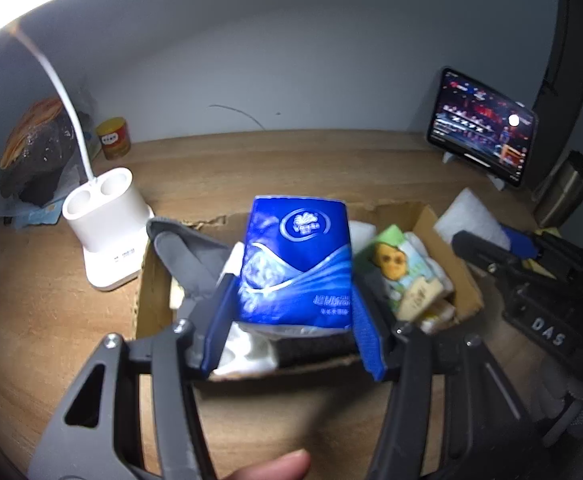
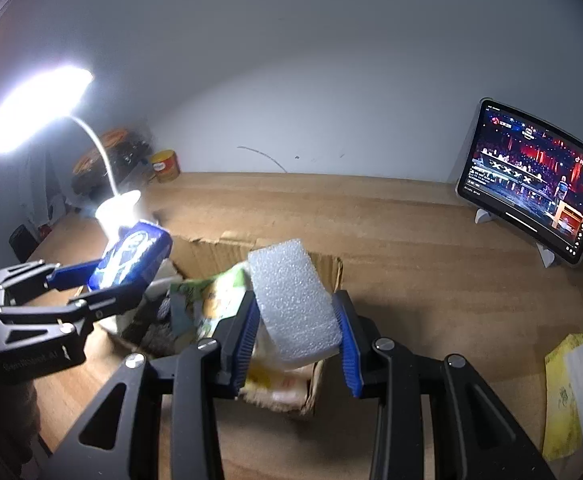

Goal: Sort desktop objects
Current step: 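Lower the blue tissue pack and foam block into the box and open both grippers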

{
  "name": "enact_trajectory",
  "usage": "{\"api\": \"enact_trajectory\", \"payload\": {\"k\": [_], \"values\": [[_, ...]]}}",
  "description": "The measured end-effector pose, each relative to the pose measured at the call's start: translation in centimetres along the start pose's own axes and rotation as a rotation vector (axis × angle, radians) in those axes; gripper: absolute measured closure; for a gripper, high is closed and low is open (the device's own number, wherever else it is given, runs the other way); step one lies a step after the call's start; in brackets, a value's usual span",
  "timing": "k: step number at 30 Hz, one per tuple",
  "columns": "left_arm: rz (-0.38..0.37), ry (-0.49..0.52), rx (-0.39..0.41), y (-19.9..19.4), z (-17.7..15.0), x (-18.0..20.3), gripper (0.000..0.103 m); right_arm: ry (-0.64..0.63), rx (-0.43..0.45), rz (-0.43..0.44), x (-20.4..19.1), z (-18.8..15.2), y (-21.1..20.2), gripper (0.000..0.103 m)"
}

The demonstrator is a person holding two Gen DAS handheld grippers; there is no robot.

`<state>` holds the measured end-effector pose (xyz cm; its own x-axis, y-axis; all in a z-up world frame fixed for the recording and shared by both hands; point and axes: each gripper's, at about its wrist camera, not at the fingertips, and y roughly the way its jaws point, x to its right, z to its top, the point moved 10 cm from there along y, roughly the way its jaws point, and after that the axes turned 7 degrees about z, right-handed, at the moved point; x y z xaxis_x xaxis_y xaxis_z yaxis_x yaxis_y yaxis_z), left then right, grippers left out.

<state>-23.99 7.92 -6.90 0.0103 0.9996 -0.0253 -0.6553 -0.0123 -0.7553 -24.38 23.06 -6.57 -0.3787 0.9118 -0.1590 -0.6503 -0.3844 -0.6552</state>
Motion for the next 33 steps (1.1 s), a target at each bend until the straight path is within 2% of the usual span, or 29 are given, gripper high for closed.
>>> {"api": "enact_trajectory", "payload": {"k": [13, 17, 25, 33], "values": [[0.025, 0.016, -0.077, 3.7, 0.1, -0.2, 0.046, 0.039, -0.018, 0.002, 1.0, 0.8, 3.0, 0.0], [0.012, 0.003, -0.089, 4.1, 0.0, -0.4, 0.04, 0.033, -0.028, 0.006, 0.7, 0.6, 3.6, 0.0], [0.025, 0.065, -0.018, 2.0, 0.4, 0.0, 0.04, 0.006, -0.042, 0.004, 0.1, 0.2, 4.4, 0.0], [0.003, 0.038, -0.022, 1.5, 0.2, -0.6, 0.04, 0.011, -0.013, -0.017, -0.2, 0.6, 2.9, 0.0]]}}
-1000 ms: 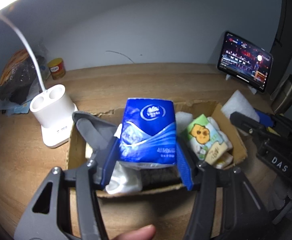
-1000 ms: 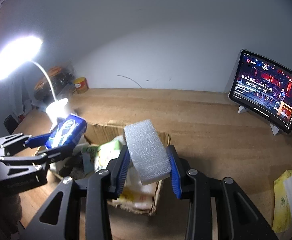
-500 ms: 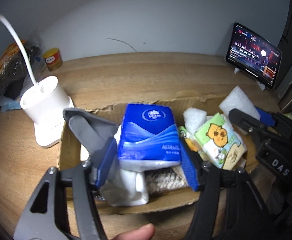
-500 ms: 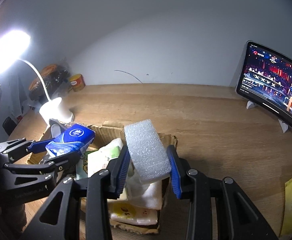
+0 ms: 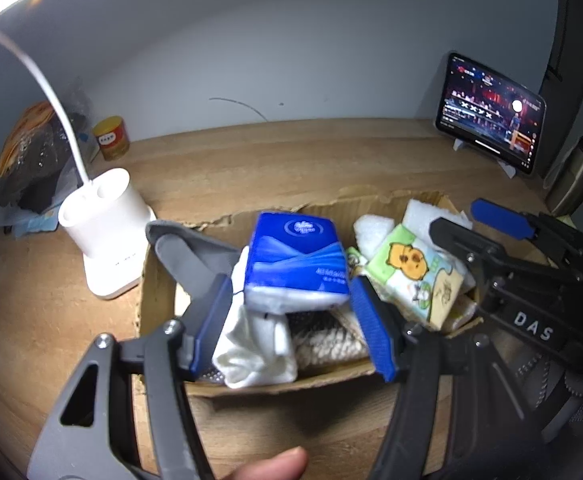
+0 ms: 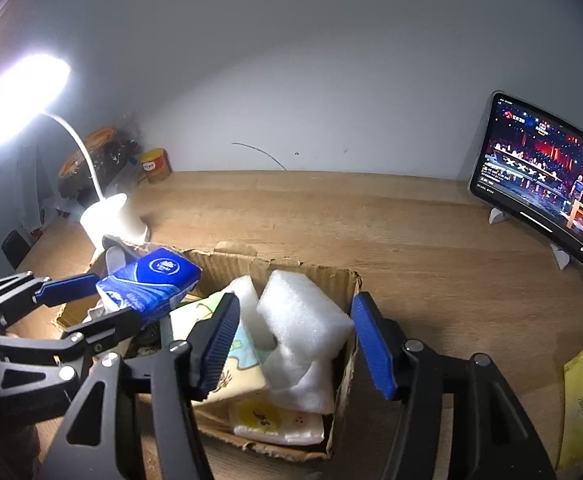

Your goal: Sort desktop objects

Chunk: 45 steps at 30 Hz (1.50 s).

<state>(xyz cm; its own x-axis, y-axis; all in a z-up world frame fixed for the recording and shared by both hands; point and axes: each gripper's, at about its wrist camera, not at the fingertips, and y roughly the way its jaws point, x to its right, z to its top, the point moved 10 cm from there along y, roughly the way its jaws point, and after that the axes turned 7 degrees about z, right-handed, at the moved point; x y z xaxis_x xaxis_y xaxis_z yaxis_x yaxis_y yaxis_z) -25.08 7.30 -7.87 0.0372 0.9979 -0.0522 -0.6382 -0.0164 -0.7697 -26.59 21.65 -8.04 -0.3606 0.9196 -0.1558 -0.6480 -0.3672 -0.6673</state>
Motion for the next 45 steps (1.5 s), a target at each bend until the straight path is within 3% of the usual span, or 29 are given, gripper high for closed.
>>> {"api": "enact_trajectory", "payload": {"k": [10, 11, 12, 14, 45], "values": [[-0.009, -0.015, 0.025, -2.0, -0.6, -0.5, 0.038, 0.004, 0.031, -0.03, -0.3, 0.1, -2.2, 0.0], [-0.008, -0.017, 0.028, -2.3, -0.7, -0.6, 0.034, 0.004, 0.035, -0.033, -0.4, 0.1, -2.5, 0.0], [-0.009, -0.021, 0.033, -2.6, -0.8, -0.7, 0.022, 0.003, 0.04, -0.037, -0.5, 0.1, -2.9, 0.0], [-0.015, -0.03, 0.046, -3.3, -0.9, -0.8, 0.016, -0.001, 0.046, -0.04, -0.7, 0.1, -3.4, 0.0], [0.003, -0.065, 0.097, -10.1, -7.2, -3.9, 0.016, -0.007, 0.052, -0.121, -4.5, -5.1, -10.6, 0.0]]}}
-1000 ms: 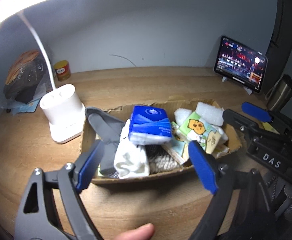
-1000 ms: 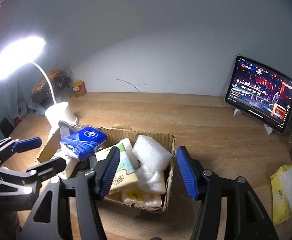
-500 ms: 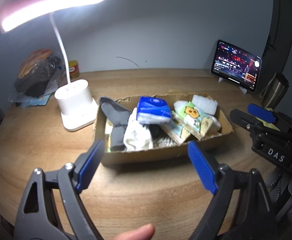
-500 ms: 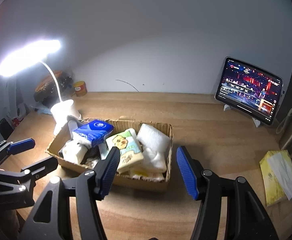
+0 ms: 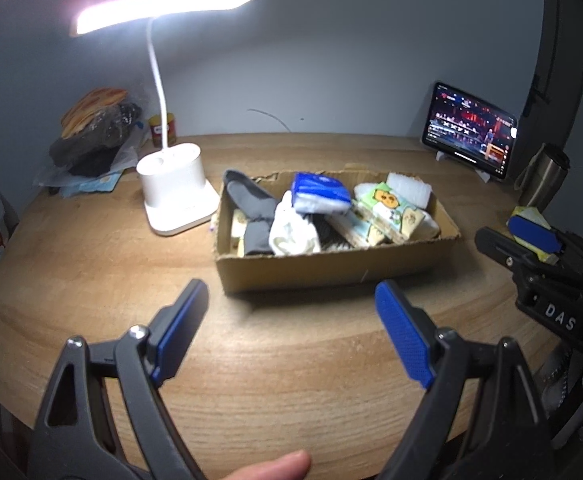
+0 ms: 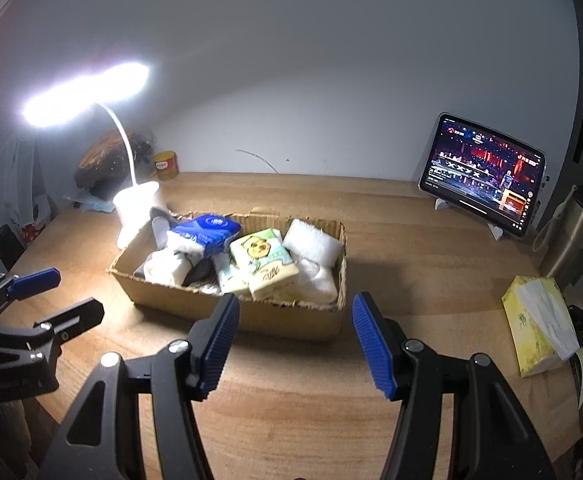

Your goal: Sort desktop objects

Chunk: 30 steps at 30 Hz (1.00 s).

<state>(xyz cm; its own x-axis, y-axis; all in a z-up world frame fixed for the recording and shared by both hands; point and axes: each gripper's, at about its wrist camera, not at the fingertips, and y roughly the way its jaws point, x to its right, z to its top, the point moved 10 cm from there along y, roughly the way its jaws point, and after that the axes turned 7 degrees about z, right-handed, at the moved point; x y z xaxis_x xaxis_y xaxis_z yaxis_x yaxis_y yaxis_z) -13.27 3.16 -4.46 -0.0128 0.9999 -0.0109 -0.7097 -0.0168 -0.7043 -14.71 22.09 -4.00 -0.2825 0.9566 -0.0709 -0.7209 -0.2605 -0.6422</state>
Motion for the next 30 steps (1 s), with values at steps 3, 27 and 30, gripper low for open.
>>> {"api": "enact_trajectory", "payload": {"k": [3, 27, 30], "values": [[0.006, -0.001, 0.001, -0.5, -0.6, -0.4, 0.016, -0.004, -0.002, 0.0, -0.6, -0.9, -0.6, 0.0], [0.006, -0.031, -0.021, -1.1, -3.5, -2.0, 0.016, -0.001, -0.051, -0.005, -1.6, -5.0, -1.6, 0.0], [0.008, -0.029, -0.012, -1.3, -3.3, -2.1, 0.016, 0.002, -0.053, -0.007, -1.5, -4.8, -1.4, 0.0]]}}
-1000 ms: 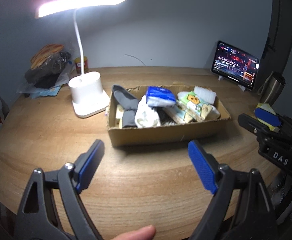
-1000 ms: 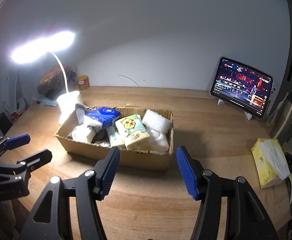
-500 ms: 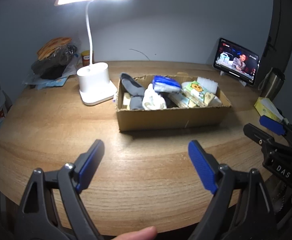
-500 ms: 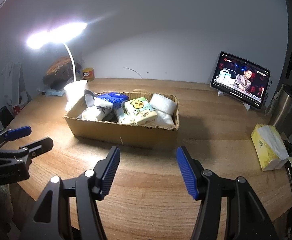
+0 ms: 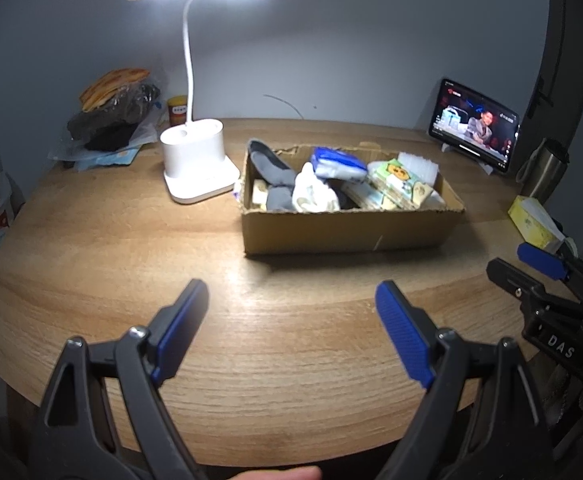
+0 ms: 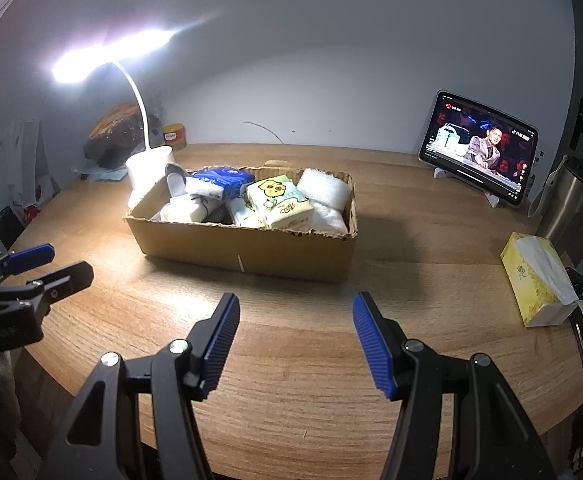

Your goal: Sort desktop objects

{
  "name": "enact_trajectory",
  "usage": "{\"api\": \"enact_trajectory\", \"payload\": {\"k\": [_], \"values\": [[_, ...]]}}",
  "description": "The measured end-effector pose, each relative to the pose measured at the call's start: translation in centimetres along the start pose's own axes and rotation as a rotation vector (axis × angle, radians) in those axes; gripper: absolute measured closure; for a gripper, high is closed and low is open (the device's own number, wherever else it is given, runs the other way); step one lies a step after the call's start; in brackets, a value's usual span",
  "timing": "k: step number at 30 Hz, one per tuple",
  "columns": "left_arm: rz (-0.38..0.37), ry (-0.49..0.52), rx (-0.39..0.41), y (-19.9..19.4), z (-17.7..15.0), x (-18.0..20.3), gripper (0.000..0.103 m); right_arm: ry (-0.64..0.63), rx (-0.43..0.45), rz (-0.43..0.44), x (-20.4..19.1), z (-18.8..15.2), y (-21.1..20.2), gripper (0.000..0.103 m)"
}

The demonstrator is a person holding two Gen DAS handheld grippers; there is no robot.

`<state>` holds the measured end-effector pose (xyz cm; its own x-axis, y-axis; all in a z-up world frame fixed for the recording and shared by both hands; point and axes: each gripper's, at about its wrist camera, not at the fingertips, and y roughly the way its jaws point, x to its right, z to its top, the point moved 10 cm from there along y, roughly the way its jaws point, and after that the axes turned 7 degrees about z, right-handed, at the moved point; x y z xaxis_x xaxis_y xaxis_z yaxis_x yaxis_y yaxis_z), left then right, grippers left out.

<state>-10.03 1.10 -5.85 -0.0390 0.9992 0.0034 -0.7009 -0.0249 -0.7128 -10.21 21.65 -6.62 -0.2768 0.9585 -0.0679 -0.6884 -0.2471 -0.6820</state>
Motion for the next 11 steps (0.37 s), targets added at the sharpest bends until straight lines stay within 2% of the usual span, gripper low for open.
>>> {"api": "enact_trajectory", "payload": {"k": [11], "values": [[0.01, 0.018, 0.019, -0.6, 1.5, 0.2, 0.016, 0.005, -0.012, 0.003, 0.4, 0.9, 0.5, 0.0]]}}
